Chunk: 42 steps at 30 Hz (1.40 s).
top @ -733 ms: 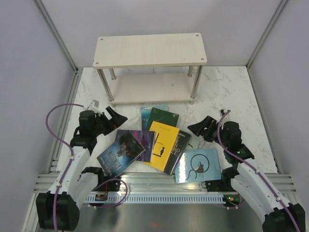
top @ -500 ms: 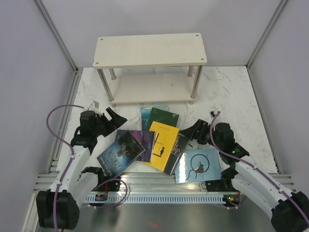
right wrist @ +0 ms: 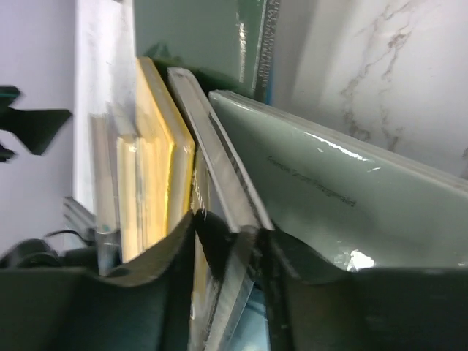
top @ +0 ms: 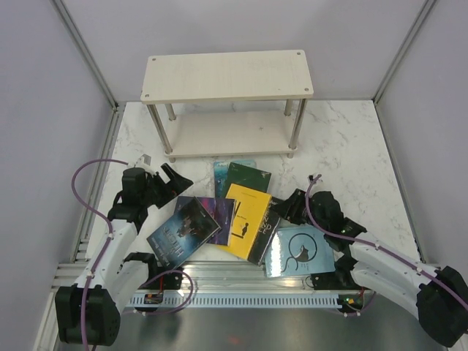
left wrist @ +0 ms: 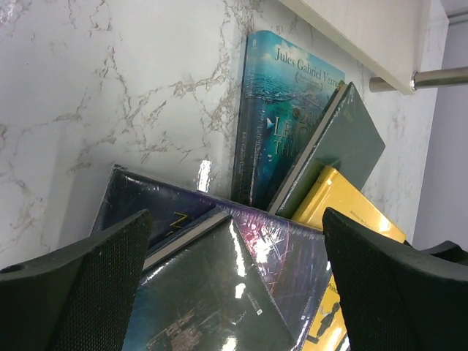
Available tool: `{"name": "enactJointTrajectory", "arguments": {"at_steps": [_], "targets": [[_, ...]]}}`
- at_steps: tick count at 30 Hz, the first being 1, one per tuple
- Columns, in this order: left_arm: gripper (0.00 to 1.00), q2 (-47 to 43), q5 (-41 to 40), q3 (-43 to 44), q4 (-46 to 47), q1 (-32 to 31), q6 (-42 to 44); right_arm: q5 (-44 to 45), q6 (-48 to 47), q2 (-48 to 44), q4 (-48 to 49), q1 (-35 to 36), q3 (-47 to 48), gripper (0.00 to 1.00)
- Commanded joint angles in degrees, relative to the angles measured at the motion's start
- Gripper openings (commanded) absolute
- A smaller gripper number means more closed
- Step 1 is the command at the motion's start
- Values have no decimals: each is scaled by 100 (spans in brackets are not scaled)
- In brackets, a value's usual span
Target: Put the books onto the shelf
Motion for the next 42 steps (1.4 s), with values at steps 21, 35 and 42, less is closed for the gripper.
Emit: {"name": "enactJointTrajectory", "arguments": {"at_steps": [21, 35, 42], "targets": [[100, -708, 1722, 61, 2195, -46, -760, 3146, -1766, -517, -3227, -70, 3583, 0], [100, 1092, 2118, 905, 3382, -1425, -821, 644, -1398, 354, -2306, -158, 4878, 0], [100, 1585, 2620, 157, 5607, -1435, -1543, -1070, -634, 626, -883, -290, 4360, 0]]}}
